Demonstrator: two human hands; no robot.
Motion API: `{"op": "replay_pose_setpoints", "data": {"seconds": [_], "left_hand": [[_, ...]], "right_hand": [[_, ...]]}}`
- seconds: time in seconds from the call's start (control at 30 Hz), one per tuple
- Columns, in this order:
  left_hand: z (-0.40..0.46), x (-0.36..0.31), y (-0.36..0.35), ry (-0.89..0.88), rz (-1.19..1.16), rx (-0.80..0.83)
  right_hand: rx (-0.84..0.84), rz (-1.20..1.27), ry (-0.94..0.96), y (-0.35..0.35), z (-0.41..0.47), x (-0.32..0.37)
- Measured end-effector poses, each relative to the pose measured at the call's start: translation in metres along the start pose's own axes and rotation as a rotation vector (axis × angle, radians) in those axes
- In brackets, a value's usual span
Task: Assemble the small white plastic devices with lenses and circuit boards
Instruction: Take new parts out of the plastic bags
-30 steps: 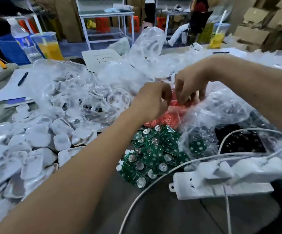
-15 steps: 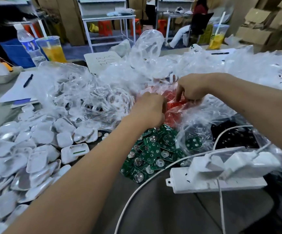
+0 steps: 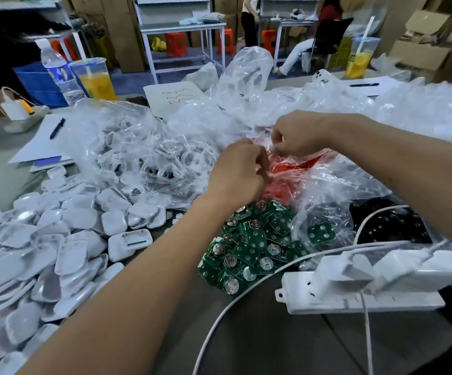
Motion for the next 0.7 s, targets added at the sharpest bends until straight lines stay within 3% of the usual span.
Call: {"op": "replay_pose_setpoints", "data": {"seconds": [0.07, 0.17, 0.23, 0.33, 0.5, 0.63, 0.7], "left_hand": [[-0.004, 0.007, 0.013, 0.057, 0.025, -0.106], [-0.011, 0.033, 0.035, 0.276, 0.102, -0.225], [-0.016, 0.058, 0.048, 0.412, 0.176, -0.212], [-0.025, 0.094, 0.058, 0.547, 0.366, -0.069], [-0.039, 0.134, 0.048, 0.484, 0.577, 0.160], [-0.040, 0.147, 0.043, 0.426, 0.414, 0.057], [-0.040, 0.147, 0.046, 0.457, 0.238, 0.008]], "right_hand": [[-0.025, 0.094, -0.005, 0.004, 0.004, 0.008], [0.117, 0.172, 0.016, 0.003, 0.002, 0.025], [0.169, 0.155, 0.063, 0.001, 0.000, 0.038], [0.158, 0.192, 0.129, -0.001, -0.001, 0.060], [0.316, 0.216, 0.226, -0.022, 0.000, 0.112], [0.659, 0.011, 0.252, -0.061, -0.002, 0.152], [0.671, 0.041, 0.254, -0.076, -0.001, 0.172]]}}
Point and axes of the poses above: each hand's wrist, its own z-axis towards the middle knuckle, its own y-axis out of the back of the hand, x = y × z, the point moved 3 cm from there along z, towards the middle knuckle, and after that the axes turned 11 degrees about z, right-handed, at the moved point
